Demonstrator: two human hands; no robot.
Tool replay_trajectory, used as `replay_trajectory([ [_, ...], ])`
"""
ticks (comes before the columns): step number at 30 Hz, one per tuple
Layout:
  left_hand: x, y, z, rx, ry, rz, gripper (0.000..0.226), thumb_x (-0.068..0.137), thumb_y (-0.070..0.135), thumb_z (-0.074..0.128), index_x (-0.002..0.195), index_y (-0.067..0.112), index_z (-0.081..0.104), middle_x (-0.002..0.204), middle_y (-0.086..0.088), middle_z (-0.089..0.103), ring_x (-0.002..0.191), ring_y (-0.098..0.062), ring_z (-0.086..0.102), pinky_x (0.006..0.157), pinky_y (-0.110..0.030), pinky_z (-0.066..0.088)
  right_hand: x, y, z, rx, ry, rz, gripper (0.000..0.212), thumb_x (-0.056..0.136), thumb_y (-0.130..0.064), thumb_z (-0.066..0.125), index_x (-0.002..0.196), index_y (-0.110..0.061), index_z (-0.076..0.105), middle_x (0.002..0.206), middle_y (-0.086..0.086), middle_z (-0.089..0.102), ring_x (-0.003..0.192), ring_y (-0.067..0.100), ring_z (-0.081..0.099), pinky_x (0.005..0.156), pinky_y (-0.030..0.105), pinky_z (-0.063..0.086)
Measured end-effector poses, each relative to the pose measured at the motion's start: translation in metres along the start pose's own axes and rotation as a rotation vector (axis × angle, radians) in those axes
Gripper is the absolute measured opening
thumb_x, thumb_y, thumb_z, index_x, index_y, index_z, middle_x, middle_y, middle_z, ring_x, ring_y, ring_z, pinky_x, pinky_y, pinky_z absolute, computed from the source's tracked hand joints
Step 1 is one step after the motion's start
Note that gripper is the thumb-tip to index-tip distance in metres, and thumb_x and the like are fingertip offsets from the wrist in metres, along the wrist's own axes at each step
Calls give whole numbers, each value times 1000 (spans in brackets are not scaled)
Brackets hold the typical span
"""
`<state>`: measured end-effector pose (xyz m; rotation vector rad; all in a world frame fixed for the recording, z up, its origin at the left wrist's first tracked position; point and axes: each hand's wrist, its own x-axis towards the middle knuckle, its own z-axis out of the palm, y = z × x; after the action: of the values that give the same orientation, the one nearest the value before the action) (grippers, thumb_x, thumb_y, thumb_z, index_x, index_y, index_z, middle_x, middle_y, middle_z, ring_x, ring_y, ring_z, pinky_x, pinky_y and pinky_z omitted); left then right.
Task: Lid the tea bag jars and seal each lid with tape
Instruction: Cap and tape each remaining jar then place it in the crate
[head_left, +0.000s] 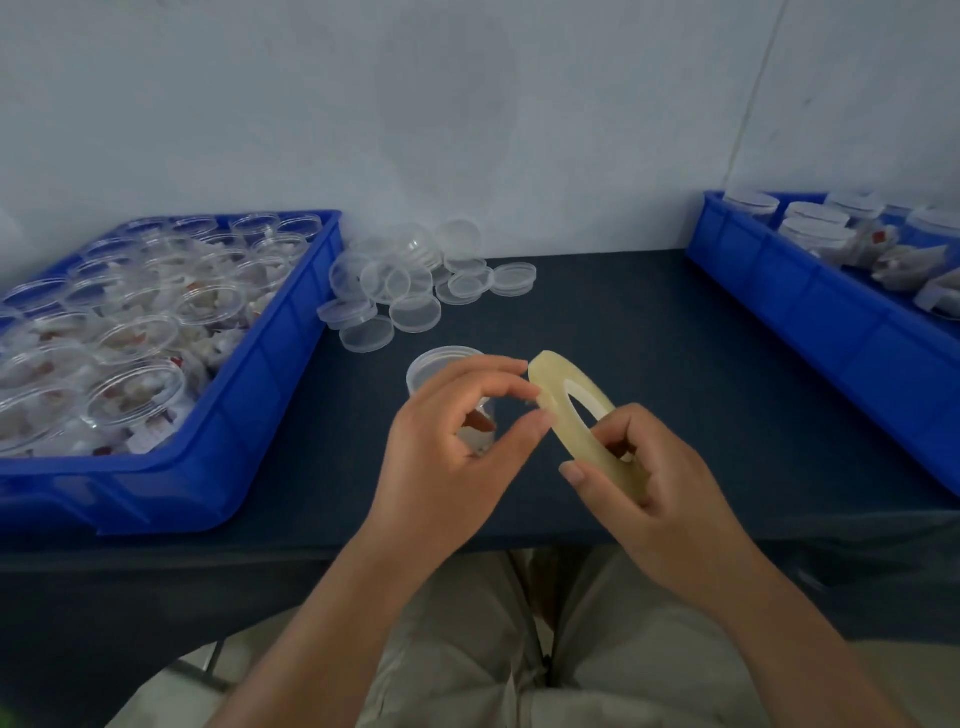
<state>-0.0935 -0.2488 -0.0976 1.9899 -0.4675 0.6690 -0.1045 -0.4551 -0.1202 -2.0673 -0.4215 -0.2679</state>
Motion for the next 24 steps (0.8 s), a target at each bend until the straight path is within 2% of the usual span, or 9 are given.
replay_trajectory([
  [2,-1,0,1,-36,-27,-11,12,96,39,70,106,32,72,123,21,71,116,-11,69,82,-23,60,-1,-1,0,11,3,2,29,85,-67,61,93,-39,55,88,-10,62,76,11,59,62,15,45],
  [5,-2,-1,2,-201,-74,-161,15,92,42,71,103,33,73,124,20,71,117,-11,69,84,-26,61,-2,-1,1,21,7,1,27,85,-66,62,90,-40,54,86,-9,61,74,11,58,61,15,45],
  [7,-2,-2,1,-228,-84,-207,12,93,40,71,102,33,75,122,20,71,117,-9,68,85,-23,60,-2,0,2,20,4,-2,27,86,-65,62,89,-40,54,86,-9,61,73,11,58,62,16,45],
  [10,-3,-3,1,-57,-42,-168,12,103,31,65,106,29,76,116,24,73,109,-5,71,82,-17,56,-2,2,6,1,-13,0,27,86,-67,61,89,-41,53,86,-10,61,74,11,58,61,16,44],
  [14,-10,4,2,130,12,-125,22,108,45,51,109,32,69,113,31,73,89,-3,73,70,-22,57,-2,2,10,64,-49,47,27,86,-67,61,101,-46,53,91,-10,63,76,10,61,64,17,48],
  [17,-20,9,7,283,-31,-17,27,109,48,43,108,28,61,93,13,77,65,-5,66,54,-31,53,-2,1,9,245,-177,85,48,93,-44,67,132,-51,40,98,-4,67,84,18,67,75,28,59],
  [19,-28,13,12,324,-40,30,27,111,44,43,108,24,60,78,14,70,53,-4,55,47,-22,44,-3,-1,9,323,-264,104,54,96,-28,63,136,-52,37,100,-2,67,85,27,69,81,38,63],
  [22,-31,15,15,348,-10,44,26,111,40,45,108,20,62,72,22,58,50,4,49,48,-12,35,-2,-2,9,399,-295,127,47,98,-20,56,134,-48,45,99,-8,67,80,24,72,77,29,61],
  [24,-29,14,13,370,34,71,27,110,39,46,107,19,64,77,23,62,55,6,55,49,-17,42,-1,-1,8,380,-277,122,35,100,-28,55,130,-45,51,94,-5,66,74,16,68,71,24,56],
])
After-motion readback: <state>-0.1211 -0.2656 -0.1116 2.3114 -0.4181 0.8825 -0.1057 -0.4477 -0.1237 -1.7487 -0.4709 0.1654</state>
